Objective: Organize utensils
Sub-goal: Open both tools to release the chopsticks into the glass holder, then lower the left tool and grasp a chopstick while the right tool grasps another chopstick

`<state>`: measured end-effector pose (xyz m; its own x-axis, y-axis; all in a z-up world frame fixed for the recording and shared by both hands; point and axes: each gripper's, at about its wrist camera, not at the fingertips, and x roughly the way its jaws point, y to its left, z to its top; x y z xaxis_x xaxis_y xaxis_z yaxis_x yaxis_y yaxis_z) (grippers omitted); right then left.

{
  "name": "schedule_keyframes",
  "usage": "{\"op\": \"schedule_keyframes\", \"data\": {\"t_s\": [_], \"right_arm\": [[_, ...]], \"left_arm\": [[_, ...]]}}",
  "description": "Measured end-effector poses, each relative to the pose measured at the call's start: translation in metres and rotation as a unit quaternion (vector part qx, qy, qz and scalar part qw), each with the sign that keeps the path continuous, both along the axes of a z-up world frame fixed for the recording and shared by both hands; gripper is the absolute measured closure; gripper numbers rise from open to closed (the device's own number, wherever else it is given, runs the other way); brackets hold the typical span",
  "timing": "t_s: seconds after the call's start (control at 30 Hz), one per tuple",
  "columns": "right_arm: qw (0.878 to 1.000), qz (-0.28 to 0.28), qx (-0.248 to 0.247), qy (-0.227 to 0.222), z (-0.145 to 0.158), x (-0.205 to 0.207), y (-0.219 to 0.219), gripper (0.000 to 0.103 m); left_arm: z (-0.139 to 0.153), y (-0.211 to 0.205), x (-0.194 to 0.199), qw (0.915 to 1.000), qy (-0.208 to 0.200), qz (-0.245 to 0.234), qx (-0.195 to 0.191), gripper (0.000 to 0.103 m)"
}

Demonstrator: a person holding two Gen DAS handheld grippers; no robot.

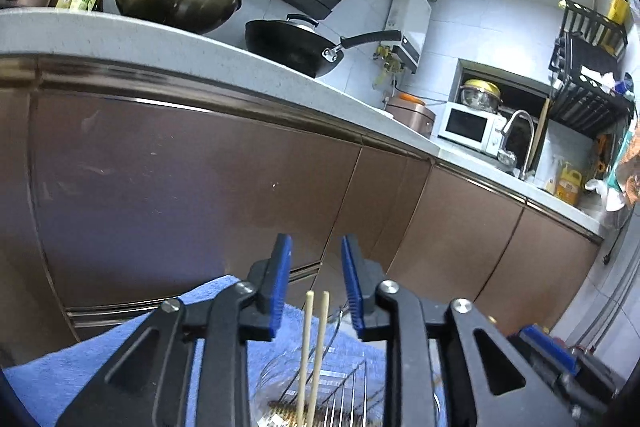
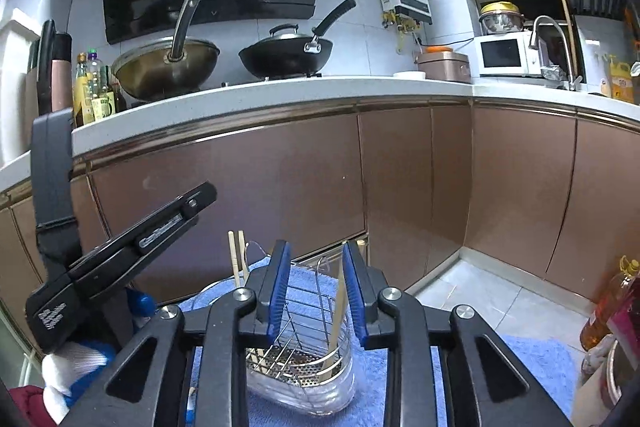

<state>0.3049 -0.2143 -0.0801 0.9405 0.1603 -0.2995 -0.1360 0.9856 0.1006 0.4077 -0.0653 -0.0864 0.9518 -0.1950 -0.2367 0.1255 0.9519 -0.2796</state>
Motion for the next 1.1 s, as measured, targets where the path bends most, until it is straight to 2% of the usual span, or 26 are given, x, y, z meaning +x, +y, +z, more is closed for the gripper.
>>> {"op": "schedule_keyframes", "data": {"t_s": [0.07,0.17,0.37,0.53,0.6,0.8,1.1], "right_arm": [[1.0,-0.004,0.003,-0.005,0.007,-0.011,-0.001,0.077],[1.0,-0.01,0.008,-0.01,0.016,-0.029,-0.003,0.076],[1.0,-0.029,0.009,-0.003,0.026,-0.069,-0.003,0.071],[0.999,-0.041,0.016,0.007,0.027,-0.1,-0.002,0.064],[0.999,-0.044,0.018,0.008,0.027,-0.11,0.0,0.055],[0.998,-0.051,0.022,0.007,0.028,-0.145,0.006,0.04],[0.998,-0.029,0.045,0.016,0.026,-0.18,0.017,0.038]], "left_arm": [[0.008,0.004,-0.013,1.0,0.001,0.001,0.008,0.074],[0.017,0.01,-0.038,0.9996,0.01,0.005,0.026,0.064],[0.032,0.025,-0.093,0.9979,0.024,0.021,0.056,0.058],[0.042,0.033,-0.137,0.9948,0.026,0.039,0.091,0.057],[0.045,0.038,-0.156,0.9936,0.023,0.045,0.101,0.056],[0.049,0.05,-0.201,0.9907,0.028,0.062,0.118,0.053],[0.055,0.062,-0.246,0.9882,0.037,0.067,0.133,0.053]]}}
